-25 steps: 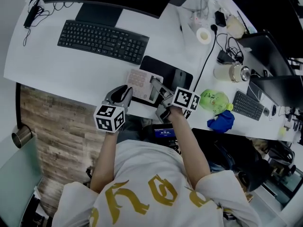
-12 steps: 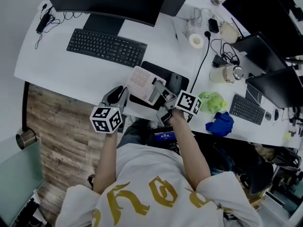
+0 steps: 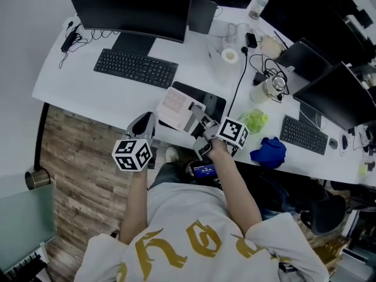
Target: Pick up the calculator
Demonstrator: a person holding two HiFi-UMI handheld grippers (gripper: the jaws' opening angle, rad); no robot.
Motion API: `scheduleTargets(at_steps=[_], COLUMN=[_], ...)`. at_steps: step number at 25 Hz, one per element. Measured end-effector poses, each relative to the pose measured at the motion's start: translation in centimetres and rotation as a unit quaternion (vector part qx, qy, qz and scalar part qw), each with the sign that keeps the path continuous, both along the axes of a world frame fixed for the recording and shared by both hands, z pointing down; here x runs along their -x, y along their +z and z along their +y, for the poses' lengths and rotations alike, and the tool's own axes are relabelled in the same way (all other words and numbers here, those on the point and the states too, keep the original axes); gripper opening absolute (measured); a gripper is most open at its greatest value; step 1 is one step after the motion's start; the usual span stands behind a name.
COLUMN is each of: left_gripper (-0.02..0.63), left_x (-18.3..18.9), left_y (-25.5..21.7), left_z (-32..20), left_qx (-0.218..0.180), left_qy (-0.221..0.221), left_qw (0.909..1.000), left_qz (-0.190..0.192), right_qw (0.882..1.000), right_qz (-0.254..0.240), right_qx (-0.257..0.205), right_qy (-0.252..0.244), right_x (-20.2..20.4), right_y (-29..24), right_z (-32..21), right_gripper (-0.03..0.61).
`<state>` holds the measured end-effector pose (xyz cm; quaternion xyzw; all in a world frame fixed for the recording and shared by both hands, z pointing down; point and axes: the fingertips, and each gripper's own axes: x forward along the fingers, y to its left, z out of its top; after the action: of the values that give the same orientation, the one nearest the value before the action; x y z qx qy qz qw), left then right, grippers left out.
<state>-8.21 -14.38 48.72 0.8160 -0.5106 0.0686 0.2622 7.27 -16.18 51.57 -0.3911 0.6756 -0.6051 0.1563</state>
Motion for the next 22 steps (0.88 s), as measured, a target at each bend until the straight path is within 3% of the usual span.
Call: scheduleTargets(at_steps=[8, 22], left_gripper=[0.014, 0.000], left_x=[-0.2, -0.8], left_y=[-3.3, -4.9], left_z=[2.5, 5.0], left_qx=[-0.048, -0.064], left_qy=[-0.020, -0.033], left_qw=[0.9986, 0.9974], left_qz=[-0.008, 0.007], right_qw=[0.999, 0.999], right_qz=[-0.025, -0.028], right_qx=[-0.023, -0.042], right_qy=[0.015, 0.021], right_x=[-1.4, -2.9], right_y=[-2.7, -4.5], right_z=[2.4, 4.1], right_gripper=[0.107, 0.107])
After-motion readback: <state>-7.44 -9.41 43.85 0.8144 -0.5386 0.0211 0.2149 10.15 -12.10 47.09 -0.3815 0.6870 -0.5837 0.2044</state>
